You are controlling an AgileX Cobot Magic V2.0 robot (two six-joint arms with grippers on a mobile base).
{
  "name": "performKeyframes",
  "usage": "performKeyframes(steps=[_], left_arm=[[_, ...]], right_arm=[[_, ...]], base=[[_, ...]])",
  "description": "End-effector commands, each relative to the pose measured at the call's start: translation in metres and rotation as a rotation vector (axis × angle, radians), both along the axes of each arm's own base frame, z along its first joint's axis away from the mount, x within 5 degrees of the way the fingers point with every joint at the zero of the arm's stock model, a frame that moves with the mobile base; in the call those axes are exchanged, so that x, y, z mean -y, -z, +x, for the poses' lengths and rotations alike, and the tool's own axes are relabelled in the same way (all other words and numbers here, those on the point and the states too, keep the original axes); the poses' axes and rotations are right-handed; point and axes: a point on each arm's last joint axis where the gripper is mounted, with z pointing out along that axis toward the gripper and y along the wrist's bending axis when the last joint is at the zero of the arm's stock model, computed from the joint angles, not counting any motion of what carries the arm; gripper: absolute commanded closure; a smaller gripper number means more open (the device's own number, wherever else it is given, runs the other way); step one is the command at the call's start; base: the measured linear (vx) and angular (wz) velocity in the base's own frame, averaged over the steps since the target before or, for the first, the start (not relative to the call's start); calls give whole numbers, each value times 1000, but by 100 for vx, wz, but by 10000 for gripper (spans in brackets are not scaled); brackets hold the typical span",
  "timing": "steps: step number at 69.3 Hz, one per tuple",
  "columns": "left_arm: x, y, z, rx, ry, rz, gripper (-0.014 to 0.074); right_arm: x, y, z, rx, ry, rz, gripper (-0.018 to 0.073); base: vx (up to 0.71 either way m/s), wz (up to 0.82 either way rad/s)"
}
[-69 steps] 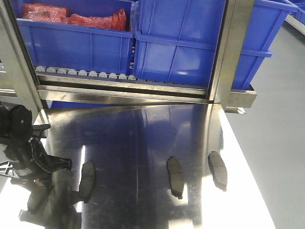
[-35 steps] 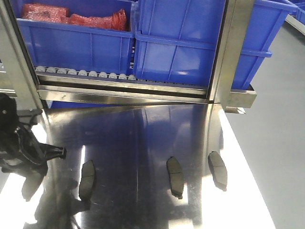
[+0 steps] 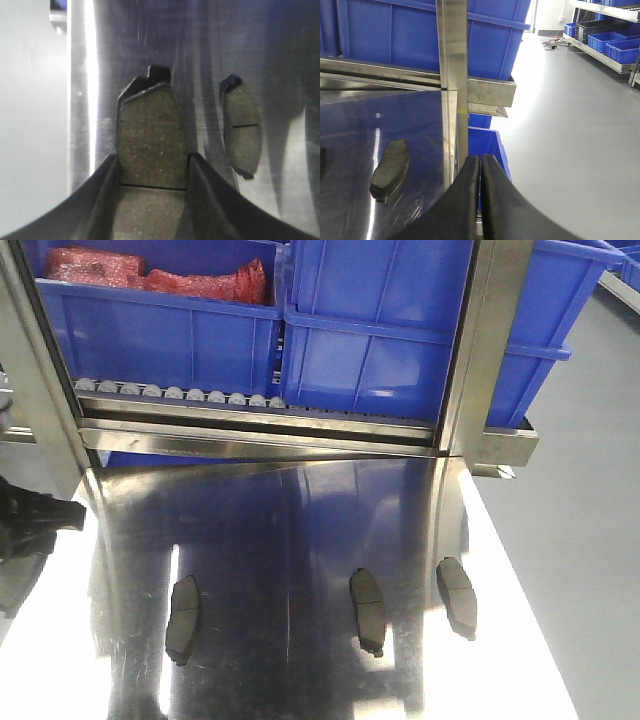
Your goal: Move and align brake pads A on conveyor
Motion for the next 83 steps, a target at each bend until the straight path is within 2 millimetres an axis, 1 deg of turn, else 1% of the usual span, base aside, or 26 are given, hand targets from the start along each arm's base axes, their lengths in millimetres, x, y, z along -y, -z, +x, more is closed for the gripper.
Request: performKeyframes(steps=[1, 9, 19, 32, 47, 54, 65, 83], left_arm=[[-6, -32, -18, 139, 7, 10, 603], [-13, -50, -43, 196, 2, 38, 603], [-22, -67, -71, 253, -10, 68, 603], [-27, -78, -100, 275, -22, 64, 603], [-32, -92, -131, 381, -29, 45, 603], [-35, -90, -146, 426, -30, 37, 603], [-37, -77, -162, 475, -26, 32, 603], [-41, -79, -182, 533, -29, 18, 603]], right_arm=[[0, -4, 0, 77, 3, -7, 571], [0, -4, 0, 77, 3, -7, 571], [0, -4, 0, 76, 3, -7, 571], [0, -4, 0, 76, 3, -7, 571], [0, -4, 0, 76, 3, -7, 571], [0, -4, 0, 76, 3, -7, 571], [0, -4, 0, 76, 3, -7, 571], [0, -4, 0, 76, 3, -7, 571]], base=[[0, 0], [0, 0], [0, 0], [0, 0], [0, 0], [0, 0], [0, 0], [0, 0]])
